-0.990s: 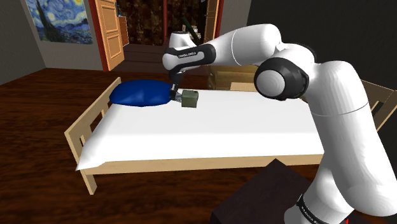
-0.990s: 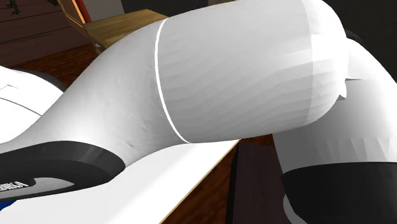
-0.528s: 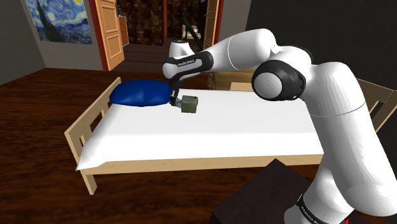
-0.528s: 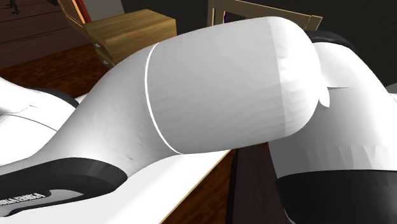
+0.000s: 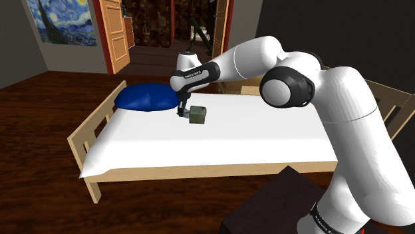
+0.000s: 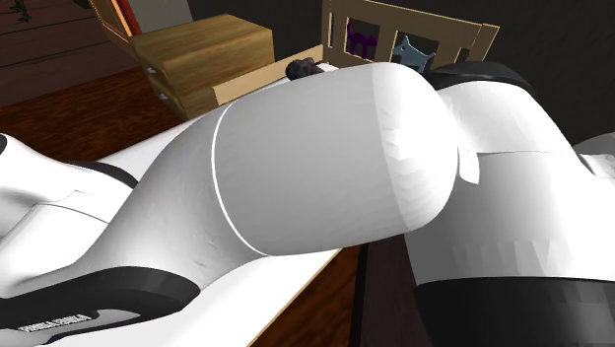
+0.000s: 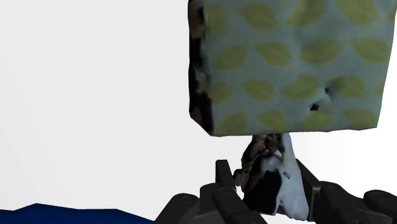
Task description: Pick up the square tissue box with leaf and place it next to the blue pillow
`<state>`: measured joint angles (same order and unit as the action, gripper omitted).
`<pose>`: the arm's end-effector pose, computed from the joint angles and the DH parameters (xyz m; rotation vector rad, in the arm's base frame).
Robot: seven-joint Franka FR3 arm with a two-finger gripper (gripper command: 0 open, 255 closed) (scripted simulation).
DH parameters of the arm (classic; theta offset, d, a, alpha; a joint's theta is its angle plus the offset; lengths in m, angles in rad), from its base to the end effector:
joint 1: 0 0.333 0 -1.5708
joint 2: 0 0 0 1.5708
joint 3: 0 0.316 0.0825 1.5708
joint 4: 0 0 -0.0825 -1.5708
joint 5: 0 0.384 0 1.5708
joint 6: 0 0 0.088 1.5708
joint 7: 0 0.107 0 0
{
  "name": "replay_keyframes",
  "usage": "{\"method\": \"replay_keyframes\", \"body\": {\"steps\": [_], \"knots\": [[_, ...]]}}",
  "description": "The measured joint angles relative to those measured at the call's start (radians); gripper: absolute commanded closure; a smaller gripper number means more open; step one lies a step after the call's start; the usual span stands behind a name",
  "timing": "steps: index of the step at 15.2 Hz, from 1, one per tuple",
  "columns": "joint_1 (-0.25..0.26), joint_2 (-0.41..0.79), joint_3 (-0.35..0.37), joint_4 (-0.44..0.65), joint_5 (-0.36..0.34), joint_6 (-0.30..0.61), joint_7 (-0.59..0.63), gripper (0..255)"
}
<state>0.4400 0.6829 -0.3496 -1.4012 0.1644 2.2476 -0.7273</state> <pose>0.7319 0.1277 0.3398 2.7482 1.1990 0.2588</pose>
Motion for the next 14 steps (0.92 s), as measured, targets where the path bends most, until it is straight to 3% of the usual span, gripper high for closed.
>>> {"method": "replay_keyframes", "body": {"steps": [5, 6, 14], "knots": [[0.001, 0.000, 0.000, -0.004, 0.000, 0.004, 0.001, 255], [0.001, 0.000, 0.000, -0.004, 0.000, 0.004, 0.001, 0], [0.006, -0.030, -0.006, -0.012, -0.007, -0.016, 0.001, 0]]}}
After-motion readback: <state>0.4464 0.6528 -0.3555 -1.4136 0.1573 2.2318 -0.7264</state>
